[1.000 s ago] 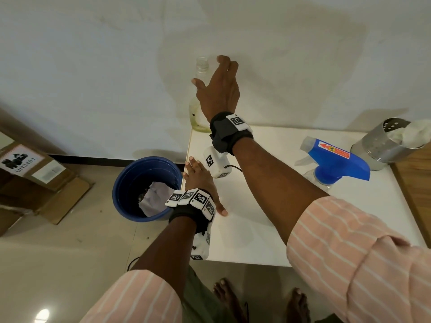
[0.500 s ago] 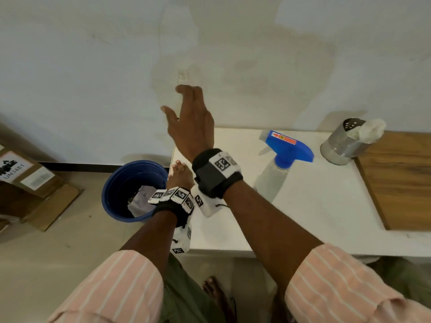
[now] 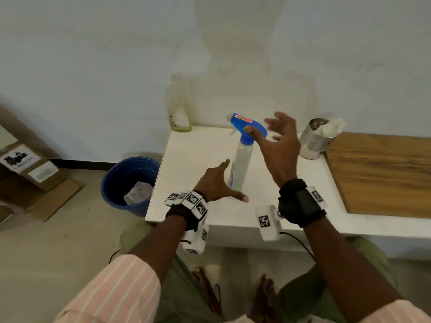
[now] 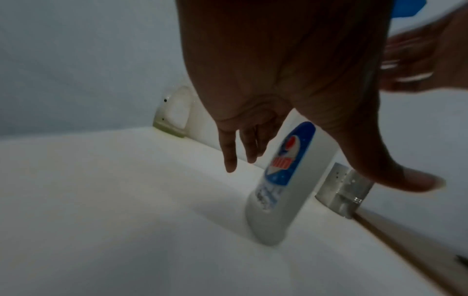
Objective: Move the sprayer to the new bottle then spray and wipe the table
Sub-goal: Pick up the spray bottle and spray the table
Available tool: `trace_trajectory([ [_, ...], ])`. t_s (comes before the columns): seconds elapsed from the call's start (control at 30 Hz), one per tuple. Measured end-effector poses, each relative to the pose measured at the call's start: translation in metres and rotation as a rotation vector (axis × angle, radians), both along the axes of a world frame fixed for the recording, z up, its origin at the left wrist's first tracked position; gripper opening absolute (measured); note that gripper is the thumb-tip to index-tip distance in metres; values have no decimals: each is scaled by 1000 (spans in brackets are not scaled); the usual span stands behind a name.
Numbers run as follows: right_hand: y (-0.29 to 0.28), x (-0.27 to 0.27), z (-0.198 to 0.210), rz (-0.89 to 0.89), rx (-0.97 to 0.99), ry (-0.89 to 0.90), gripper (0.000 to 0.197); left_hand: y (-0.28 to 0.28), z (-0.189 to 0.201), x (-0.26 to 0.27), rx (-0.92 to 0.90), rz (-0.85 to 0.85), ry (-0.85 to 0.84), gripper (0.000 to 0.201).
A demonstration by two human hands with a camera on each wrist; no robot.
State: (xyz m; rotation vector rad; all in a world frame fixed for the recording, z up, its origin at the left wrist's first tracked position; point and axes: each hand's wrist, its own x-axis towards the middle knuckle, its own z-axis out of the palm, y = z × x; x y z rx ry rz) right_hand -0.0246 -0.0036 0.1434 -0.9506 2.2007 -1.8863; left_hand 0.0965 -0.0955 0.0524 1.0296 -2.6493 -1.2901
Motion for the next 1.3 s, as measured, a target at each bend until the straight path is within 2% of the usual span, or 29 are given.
trace_trajectory([
  [0.03, -4, -1, -8, 61, 43, -82, 70, 6, 0, -6, 16, 37, 56, 126],
  [0.1, -14, 1, -14, 110, 96, -91, 54, 13, 2, -17, 37, 133, 117, 100],
  [0.2, -34, 9, -14, 151, 162, 38, 31, 13, 9, -23, -4, 154, 51, 65],
  [0.27, -49, 13, -15, 211, 211, 45, 28, 7, 12, -19, 26, 108, 10, 50],
  [0.37, -75, 15, -24, 361, 349, -175, 37, 0, 13, -3, 183, 57, 15, 37],
  [0.43, -88, 20, -37, 467, 384, -350, 34, -2, 8, 8, 210, 3, -63, 12],
  [0.47, -94, 24, -42, 475, 401, -394, 35, -4, 5, 13, 233, -15, -70, 11],
  [0.5, -100, 27, -47, 460, 431, -405, 38, -7, 4, 17, 251, -16, -68, 24],
  [0.57, -111, 36, -56, 427, 509, -383, 45, -12, 1, 26, 261, -9, -72, 35],
  [0.73, -132, 55, -70, 438, 668, -237, 53, -24, -7, 39, 372, 76, -62, 27],
  [0.8, -136, 58, -73, 473, 700, -232, 57, -26, -11, 43, 413, 80, -66, 22],
  [0.93, -133, 57, -74, 483, 766, -182, 50, -21, -8, 45, 514, 97, -32, 5],
  [1.0, -128, 53, -76, 453, 788, -162, 50, -15, -4, 43, 529, 103, -37, 9],
  [1.13, -118, 42, -89, 508, 745, -277, 59, -5, -2, 40, 605, 108, -51, 18],
  [1.3, -103, 29, -98, 403, 751, -269, 56, 8, -1, 30, 611, 154, -101, 18],
])
